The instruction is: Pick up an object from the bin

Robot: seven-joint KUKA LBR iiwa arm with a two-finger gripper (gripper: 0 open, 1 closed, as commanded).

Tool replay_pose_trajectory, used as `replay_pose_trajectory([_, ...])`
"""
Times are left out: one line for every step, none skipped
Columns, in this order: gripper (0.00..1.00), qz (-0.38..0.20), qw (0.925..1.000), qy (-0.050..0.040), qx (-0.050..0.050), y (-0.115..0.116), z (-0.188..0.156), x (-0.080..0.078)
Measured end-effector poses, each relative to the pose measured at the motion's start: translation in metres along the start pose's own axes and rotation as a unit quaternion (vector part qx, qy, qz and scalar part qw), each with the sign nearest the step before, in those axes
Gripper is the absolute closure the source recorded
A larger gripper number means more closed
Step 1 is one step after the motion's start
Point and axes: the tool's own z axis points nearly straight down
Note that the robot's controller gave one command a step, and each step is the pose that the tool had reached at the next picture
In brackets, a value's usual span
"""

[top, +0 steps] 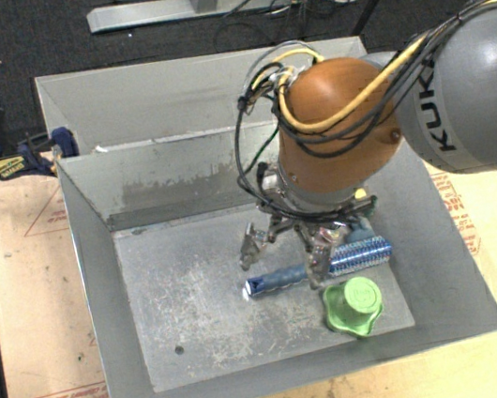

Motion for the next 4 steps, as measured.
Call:
replay_pose_trajectory([0.0,-0.078,0.997,-0.0026,-0.003,-0.067,0.106,0.055])
replay_pose_trajectory([1.0,-0.08,0.9968,-0.0036,0.003,-0.07,0.101,0.053])
replay_pose_trajectory([1.0,-0.08,0.9968,0.0013,0.002,-0.053,0.1,0.023])
replay_pose_trajectory([1.0,-0.093,0.9957,-0.0007,0.001,-0.068,-0.014,0.024])
